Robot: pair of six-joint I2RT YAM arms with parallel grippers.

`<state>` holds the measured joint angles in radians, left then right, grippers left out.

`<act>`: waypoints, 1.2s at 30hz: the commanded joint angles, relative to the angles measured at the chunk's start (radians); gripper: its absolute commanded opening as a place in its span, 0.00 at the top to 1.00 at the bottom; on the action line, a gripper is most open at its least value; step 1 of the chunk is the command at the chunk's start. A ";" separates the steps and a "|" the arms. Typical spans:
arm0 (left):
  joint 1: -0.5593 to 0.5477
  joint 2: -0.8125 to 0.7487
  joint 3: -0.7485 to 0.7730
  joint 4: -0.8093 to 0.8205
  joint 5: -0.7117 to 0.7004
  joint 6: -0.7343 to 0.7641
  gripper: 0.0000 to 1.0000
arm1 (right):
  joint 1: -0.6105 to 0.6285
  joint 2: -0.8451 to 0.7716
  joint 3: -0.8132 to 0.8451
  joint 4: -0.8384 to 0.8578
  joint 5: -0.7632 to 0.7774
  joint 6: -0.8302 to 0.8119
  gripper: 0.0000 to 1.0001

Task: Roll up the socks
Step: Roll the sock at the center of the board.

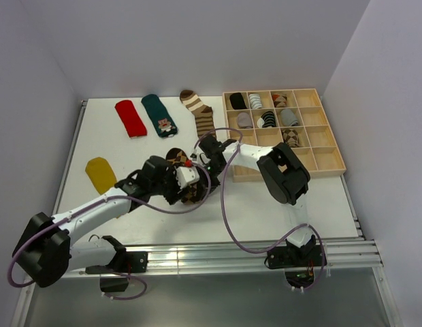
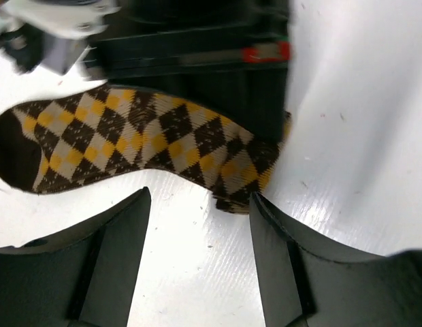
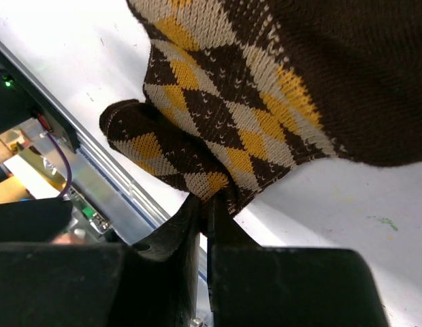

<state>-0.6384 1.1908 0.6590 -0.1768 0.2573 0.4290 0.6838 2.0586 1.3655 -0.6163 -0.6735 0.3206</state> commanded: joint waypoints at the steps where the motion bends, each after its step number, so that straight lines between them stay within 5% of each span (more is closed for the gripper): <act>1: -0.078 -0.030 -0.045 0.100 -0.092 0.109 0.35 | -0.004 0.035 0.038 -0.040 0.017 -0.008 0.98; 10: -0.250 0.018 -0.183 0.266 -0.191 0.237 0.35 | -0.006 0.057 0.053 -0.040 0.020 -0.005 0.99; 23: -0.265 0.187 -0.220 0.484 -0.253 0.278 0.39 | -0.010 0.058 0.046 -0.039 0.025 -0.015 1.00; 27: -0.265 0.222 -0.205 0.456 -0.253 0.280 0.58 | -0.016 0.054 0.038 -0.033 0.020 -0.015 1.00; 28: -0.265 0.227 -0.199 0.439 -0.253 0.274 0.72 | -0.018 0.052 0.037 -0.033 0.022 -0.015 1.00; 31: -0.265 0.236 -0.170 0.369 -0.213 0.251 0.90 | -0.021 0.034 0.029 -0.020 0.028 -0.008 0.96; 36: -0.218 0.231 -0.046 0.180 -0.068 0.180 1.00 | -0.026 -0.063 -0.015 0.058 0.104 0.021 0.62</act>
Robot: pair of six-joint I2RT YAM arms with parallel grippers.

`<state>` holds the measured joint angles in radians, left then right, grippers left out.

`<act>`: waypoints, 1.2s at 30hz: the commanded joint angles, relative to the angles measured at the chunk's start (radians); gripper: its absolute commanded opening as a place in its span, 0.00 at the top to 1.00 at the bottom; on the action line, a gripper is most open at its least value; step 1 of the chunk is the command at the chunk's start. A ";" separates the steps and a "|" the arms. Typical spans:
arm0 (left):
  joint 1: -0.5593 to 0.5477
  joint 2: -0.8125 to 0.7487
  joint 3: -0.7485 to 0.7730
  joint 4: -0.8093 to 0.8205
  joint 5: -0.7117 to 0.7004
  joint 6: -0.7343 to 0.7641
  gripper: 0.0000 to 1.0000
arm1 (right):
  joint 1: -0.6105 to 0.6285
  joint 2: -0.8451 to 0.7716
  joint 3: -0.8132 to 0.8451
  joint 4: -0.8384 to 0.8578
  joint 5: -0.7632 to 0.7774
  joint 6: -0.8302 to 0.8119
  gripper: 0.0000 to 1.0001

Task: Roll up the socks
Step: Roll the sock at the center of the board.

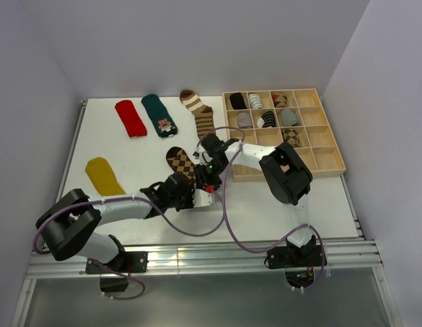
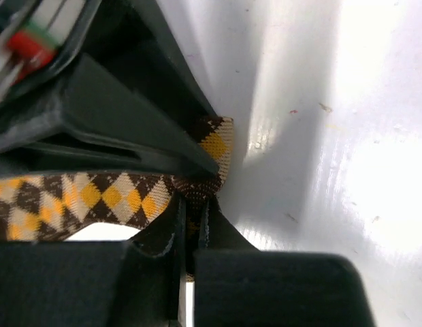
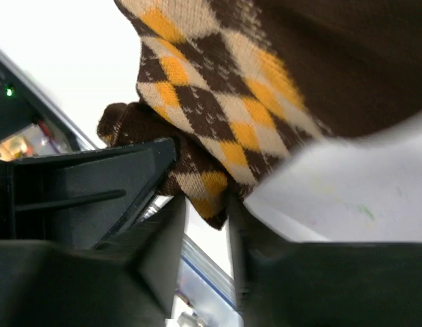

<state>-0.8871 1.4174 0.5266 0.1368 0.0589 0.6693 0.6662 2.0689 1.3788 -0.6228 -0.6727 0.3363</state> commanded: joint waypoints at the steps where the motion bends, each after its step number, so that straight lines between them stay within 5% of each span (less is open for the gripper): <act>1: 0.049 0.015 0.113 -0.246 0.169 -0.082 1.00 | -0.010 -0.098 -0.052 0.083 0.120 0.021 0.58; 6: 0.187 0.087 0.285 -0.511 0.422 -0.105 1.00 | -0.036 -0.297 -0.124 0.185 0.274 0.078 0.45; 15: 0.335 0.299 0.479 -0.857 0.634 -0.016 1.00 | -0.106 -0.599 -0.378 0.419 0.453 0.219 0.44; 25: 0.480 0.730 0.847 -1.439 0.933 0.225 0.97 | 0.057 -0.892 -0.679 0.682 0.614 0.070 0.44; 32: 0.527 0.850 0.905 -1.481 0.935 0.225 0.97 | 0.333 -0.782 -0.684 0.790 0.723 -0.130 0.44; 36: 0.527 0.835 0.880 -1.405 0.882 0.162 0.97 | 0.374 -0.654 -0.634 0.808 0.707 -0.178 0.44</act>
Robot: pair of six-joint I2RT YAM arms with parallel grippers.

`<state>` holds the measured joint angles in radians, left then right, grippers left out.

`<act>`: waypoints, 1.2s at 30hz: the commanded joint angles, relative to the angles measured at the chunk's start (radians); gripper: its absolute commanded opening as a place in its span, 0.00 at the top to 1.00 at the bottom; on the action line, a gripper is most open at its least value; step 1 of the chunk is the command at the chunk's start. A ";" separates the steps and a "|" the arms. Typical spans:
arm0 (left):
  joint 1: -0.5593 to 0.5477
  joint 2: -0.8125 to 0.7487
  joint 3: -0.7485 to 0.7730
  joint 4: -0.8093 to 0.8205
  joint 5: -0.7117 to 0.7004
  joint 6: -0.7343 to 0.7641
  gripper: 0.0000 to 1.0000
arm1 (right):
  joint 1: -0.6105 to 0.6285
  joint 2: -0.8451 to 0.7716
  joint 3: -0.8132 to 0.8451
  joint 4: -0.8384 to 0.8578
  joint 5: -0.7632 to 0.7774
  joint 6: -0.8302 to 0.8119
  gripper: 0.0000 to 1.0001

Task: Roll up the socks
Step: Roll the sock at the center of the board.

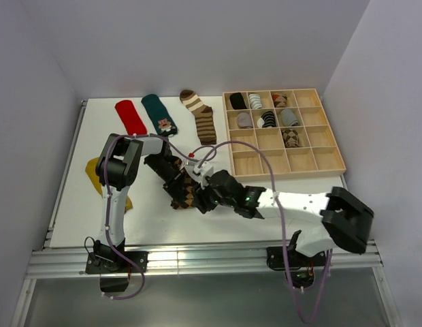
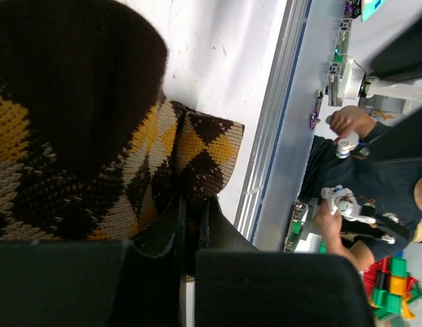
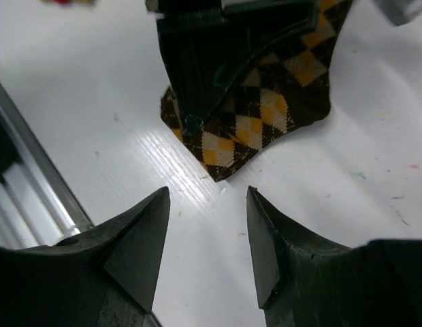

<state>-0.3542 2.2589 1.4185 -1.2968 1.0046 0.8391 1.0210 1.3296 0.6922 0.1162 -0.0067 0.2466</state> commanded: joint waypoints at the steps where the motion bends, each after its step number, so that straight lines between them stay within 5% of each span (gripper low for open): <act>1: -0.006 -0.006 -0.018 0.034 -0.073 -0.015 0.97 | 0.028 0.115 0.067 0.069 0.037 -0.096 0.44; 23: -0.006 0.025 0.014 -0.013 -0.104 -0.005 0.92 | 0.119 0.436 0.268 -0.003 0.105 -0.219 0.44; 27: -0.006 0.024 0.020 -0.027 -0.097 0.003 0.85 | 0.119 0.471 0.277 -0.009 0.111 -0.213 0.58; 31: -0.006 0.010 0.016 -0.026 -0.083 0.012 0.75 | 0.117 0.503 0.288 -0.032 0.125 -0.193 0.90; 36: -0.003 -0.070 -0.015 0.059 -0.084 -0.052 0.66 | 0.091 0.511 0.290 -0.075 0.065 -0.149 0.99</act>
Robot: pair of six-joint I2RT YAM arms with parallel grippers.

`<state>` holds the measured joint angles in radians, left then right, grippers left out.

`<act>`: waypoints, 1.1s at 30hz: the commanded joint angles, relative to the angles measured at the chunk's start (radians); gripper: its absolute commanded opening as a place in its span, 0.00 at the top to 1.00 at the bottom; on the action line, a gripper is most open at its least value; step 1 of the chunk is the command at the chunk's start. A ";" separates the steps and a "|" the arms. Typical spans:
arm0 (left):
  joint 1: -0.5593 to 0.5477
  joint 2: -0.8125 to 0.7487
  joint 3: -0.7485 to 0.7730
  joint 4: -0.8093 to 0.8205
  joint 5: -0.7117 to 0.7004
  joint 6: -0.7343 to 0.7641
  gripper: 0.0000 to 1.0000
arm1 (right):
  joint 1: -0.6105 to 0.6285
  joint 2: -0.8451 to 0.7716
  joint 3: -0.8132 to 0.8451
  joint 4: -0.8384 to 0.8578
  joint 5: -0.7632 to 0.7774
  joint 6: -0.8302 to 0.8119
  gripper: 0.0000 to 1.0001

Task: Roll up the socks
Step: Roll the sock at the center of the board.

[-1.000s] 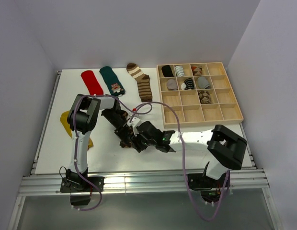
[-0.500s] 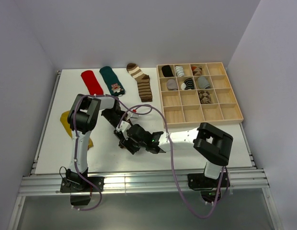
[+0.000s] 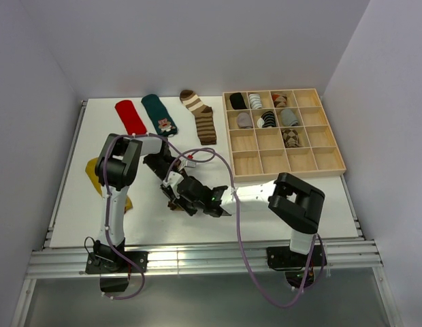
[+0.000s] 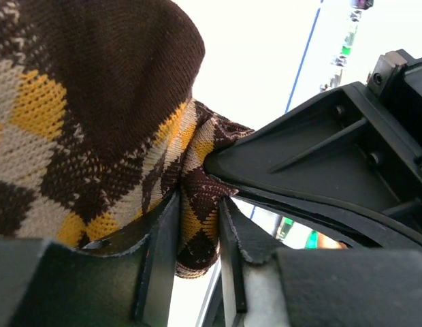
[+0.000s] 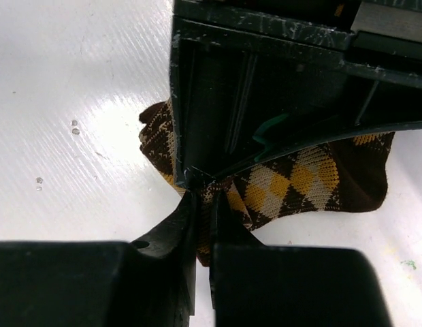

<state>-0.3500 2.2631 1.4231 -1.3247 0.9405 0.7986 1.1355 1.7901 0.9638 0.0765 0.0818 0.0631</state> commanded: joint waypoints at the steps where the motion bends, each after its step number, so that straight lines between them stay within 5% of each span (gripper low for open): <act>1: -0.004 -0.094 -0.026 0.128 -0.014 -0.022 0.65 | -0.040 0.048 0.015 -0.041 -0.042 0.047 1.00; 14: 0.118 -0.499 -0.230 0.649 -0.057 -0.461 0.61 | -0.239 0.049 0.076 -0.222 -0.464 0.115 0.99; 20: 0.151 -0.709 -0.426 0.948 -0.233 -0.527 0.57 | -0.325 0.149 0.230 -0.412 -0.576 0.138 0.96; 27: 0.100 -0.939 -0.613 1.090 -0.400 -0.421 0.48 | -0.388 0.258 0.378 -0.579 -0.720 0.149 0.94; 33: -0.150 -1.111 -0.823 1.254 -0.668 -0.273 0.40 | -0.417 0.324 0.464 -0.659 -0.774 0.129 0.93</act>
<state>-0.3931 1.2289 0.6849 -0.2050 0.4477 0.4267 0.7349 2.0743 1.3952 -0.4606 -0.6720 0.2146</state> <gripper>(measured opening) 0.587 0.133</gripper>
